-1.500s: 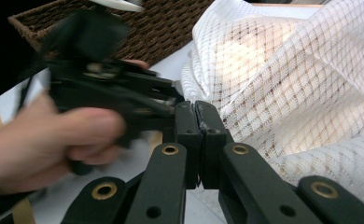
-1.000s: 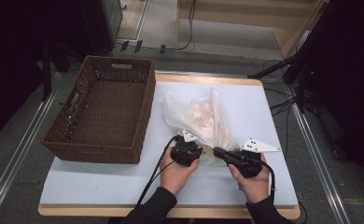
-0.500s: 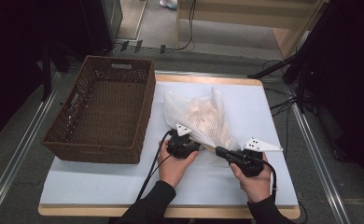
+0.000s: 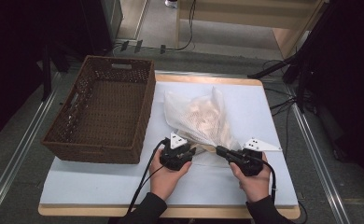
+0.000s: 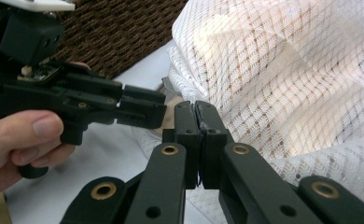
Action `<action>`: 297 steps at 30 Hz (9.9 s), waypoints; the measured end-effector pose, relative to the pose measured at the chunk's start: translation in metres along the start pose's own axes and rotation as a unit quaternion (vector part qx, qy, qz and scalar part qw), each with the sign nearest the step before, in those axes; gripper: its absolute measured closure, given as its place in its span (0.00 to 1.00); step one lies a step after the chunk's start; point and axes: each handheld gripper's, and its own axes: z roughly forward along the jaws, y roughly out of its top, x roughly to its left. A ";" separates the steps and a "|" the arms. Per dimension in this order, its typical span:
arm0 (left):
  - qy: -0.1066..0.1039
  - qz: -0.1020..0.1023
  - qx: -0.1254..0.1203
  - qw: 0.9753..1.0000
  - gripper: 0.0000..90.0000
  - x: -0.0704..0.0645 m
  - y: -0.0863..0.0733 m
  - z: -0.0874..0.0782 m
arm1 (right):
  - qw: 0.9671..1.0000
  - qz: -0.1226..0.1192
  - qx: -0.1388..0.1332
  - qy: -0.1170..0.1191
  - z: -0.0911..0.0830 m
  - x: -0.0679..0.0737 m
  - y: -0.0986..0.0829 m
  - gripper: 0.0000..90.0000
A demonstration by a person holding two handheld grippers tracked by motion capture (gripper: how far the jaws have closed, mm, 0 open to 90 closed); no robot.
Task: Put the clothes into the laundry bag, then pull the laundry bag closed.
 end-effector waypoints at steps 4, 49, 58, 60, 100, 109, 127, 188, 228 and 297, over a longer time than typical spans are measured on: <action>0.010 -0.005 0.002 1.000 0.79 -0.001 -0.001 0.004 | 1.000 -0.003 -0.002 -0.001 -0.001 0.001 0.001 0.99; 0.022 -0.031 -0.019 0.999 0.58 0.005 0.011 0.018 | 1.000 0.014 -0.008 -0.004 -0.003 -0.009 0.003 0.99; -0.001 -0.007 -0.006 1.000 0.57 -0.029 0.014 0.047 | 1.000 0.016 -0.007 -0.008 -0.001 -0.010 0.001 0.99; 0.003 -0.015 0.001 1.000 0.59 -0.026 0.017 0.053 | 1.000 0.018 -0.004 -0.010 0.000 -0.011 -0.001 0.99; 0.049 -0.007 -0.042 0.998 0.54 0.036 -0.037 -0.039 | 0.982 0.015 0.087 -0.165 -0.014 -0.028 -0.053 0.92; 0.049 -0.016 -0.043 0.998 0.54 0.041 -0.038 -0.042 | 0.983 0.045 0.089 -0.154 -0.045 -0.049 -0.057 1.00; 0.039 0.014 0.032 0.999 0.62 0.018 -0.031 -0.017 | 0.985 0.055 0.068 -0.150 -0.061 -0.062 -0.060 0.99; 0.028 -0.036 -0.031 0.998 0.93 0.033 -0.048 -0.072 | 0.989 -0.125 0.073 -0.026 0.074 0.055 -0.025 1.00; -0.098 -0.035 0.004 0.995 0.98 0.041 -0.028 -0.043 | 0.994 -0.104 0.037 0.019 0.059 0.049 -0.017 1.00; -0.116 -0.024 -0.060 0.991 1.00 0.040 -0.047 -0.047 | 0.995 0.024 0.043 0.081 0.057 0.050 -0.021 0.97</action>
